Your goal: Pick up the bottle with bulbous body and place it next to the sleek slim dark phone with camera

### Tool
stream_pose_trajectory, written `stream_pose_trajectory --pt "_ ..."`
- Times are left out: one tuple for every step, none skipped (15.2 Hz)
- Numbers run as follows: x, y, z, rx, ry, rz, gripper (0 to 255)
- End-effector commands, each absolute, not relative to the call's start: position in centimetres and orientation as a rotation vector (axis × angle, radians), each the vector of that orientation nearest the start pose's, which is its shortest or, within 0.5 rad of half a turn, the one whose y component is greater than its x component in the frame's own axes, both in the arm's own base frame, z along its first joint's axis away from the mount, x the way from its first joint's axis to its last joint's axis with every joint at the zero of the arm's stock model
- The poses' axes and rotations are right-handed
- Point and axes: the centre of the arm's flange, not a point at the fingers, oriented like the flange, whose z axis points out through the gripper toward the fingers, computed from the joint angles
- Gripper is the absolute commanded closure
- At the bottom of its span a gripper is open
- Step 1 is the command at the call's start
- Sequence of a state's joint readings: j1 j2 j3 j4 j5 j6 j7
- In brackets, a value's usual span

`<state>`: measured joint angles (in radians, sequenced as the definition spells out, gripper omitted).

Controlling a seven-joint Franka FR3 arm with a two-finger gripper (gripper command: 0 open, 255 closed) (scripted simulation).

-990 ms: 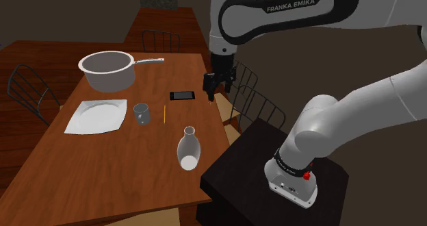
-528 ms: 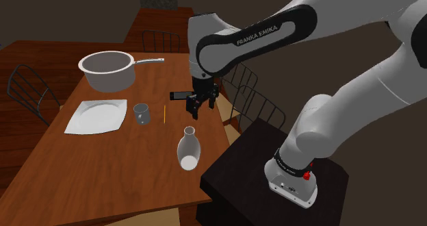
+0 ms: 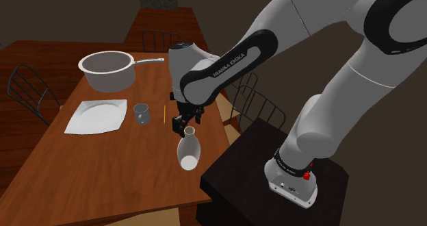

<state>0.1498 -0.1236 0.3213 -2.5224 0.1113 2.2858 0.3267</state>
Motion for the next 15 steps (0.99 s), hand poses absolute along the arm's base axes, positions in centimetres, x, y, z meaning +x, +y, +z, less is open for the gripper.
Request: stream_pose_trajectory --pt "39.0 20.3 30.2 -3.143 -0.101 0.193 0" --pt "38.9 20.3 29.7 -3.143 -0.101 0.193 0" --pt "38.9 20.3 29.1 -3.143 -0.101 0.193 0" --pt "38.8 20.3 28.6 -3.143 -0.101 0.193 0" --pt "38.7 20.3 28.1 -3.143 -0.101 0.193 0" --pt "38.6 20.3 27.3 -3.143 -0.101 0.193 0" --pt "38.6 20.3 27.3 -3.143 -0.101 0.193 0" --pt "38.6 20.3 27.3 -3.143 -0.101 0.193 0" --pt "38.6 20.3 27.3 -3.143 -0.101 0.193 0" --pt "38.6 20.3 27.3 -3.143 -0.101 0.193 0" --pt "38.6 20.3 27.3 -3.143 -0.101 0.193 0" --pt "38.6 20.3 27.3 -3.143 -0.101 0.193 0" --pt "38.6 20.3 27.3 -3.143 -0.101 0.193 0" --pt "38.6 20.3 27.3 -3.143 -0.101 0.193 0" --pt "38.6 20.3 27.3 -3.143 -0.101 0.193 255"
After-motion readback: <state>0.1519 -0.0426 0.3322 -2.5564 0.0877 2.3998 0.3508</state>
